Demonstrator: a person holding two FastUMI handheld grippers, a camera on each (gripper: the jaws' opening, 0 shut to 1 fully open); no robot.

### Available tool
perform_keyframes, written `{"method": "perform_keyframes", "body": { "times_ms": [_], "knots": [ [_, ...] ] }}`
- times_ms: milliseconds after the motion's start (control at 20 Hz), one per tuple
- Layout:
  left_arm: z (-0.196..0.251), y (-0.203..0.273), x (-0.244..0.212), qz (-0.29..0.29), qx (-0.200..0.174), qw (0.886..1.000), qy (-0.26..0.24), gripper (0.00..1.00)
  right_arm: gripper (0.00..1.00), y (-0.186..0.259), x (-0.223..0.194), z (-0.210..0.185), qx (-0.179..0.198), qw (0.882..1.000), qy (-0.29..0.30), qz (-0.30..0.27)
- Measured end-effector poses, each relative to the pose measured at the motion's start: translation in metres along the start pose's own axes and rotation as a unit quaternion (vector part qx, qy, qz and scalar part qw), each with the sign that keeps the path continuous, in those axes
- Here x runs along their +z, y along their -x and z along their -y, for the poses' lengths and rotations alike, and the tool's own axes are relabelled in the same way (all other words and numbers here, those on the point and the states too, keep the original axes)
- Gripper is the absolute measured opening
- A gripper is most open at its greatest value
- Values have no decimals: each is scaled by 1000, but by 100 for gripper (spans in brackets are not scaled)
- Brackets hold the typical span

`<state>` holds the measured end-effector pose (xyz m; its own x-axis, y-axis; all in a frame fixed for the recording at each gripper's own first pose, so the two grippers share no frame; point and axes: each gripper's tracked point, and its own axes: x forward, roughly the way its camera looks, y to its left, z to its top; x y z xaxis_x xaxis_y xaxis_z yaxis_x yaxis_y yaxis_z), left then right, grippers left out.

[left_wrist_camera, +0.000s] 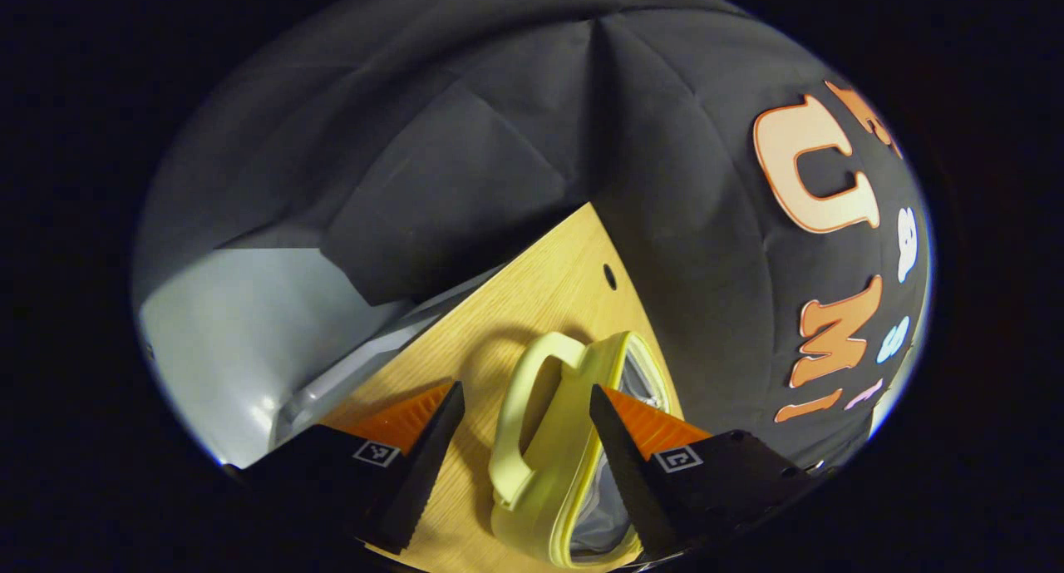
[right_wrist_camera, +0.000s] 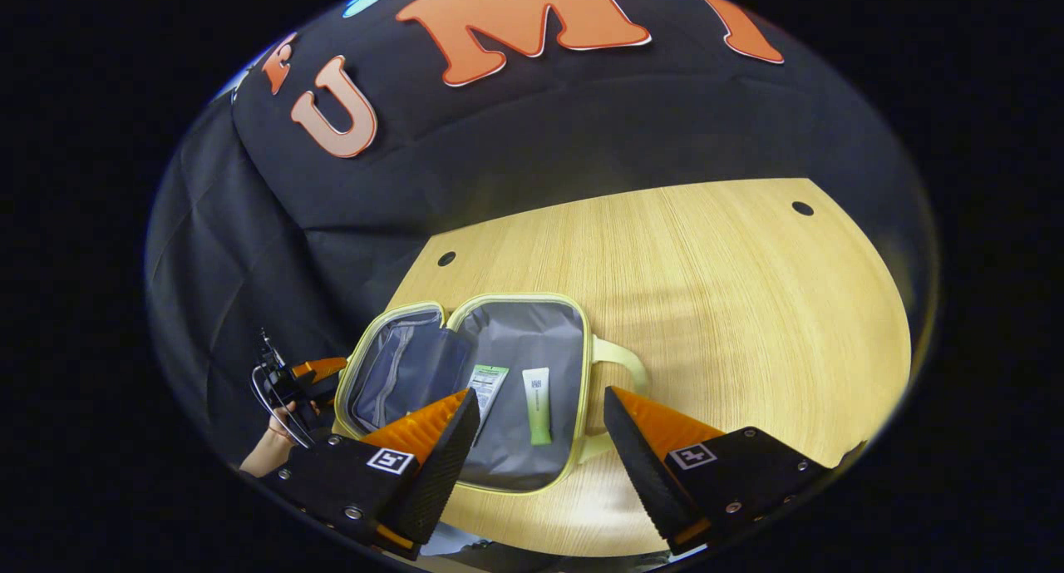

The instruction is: First open the suitcase, pack the skin care products into it, and then close the suitcase.

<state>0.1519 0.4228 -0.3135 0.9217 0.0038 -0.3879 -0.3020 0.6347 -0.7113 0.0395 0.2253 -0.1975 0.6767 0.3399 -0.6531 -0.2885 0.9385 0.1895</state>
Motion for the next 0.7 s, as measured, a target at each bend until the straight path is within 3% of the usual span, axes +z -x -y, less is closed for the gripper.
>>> {"method": "perform_keyframes", "body": {
  "times_ms": [150,250,300,350,550,700],
  "knots": [
    [2,-9,4,14,-1,1000,1,87,96,-2,-2,3,1,1000,-5,-3],
    [-21,-12,6,14,59,998,4,47,96,-1,-2,3,3,1000,-6,-6],
    [-18,-6,3,4,61,998,5,27,96,-2,-1,4,3,1000,-5,-7],
    [-12,-9,3,10,52,999,-4,13,96,-1,-2,4,4,1000,-4,-7],
    [27,10,14,34,74,992,-99,5,95,1,8,6,9,1000,-2,5],
    [88,36,25,42,69,986,-145,5,95,9,23,8,22,999,-5,22]
  ]
}}
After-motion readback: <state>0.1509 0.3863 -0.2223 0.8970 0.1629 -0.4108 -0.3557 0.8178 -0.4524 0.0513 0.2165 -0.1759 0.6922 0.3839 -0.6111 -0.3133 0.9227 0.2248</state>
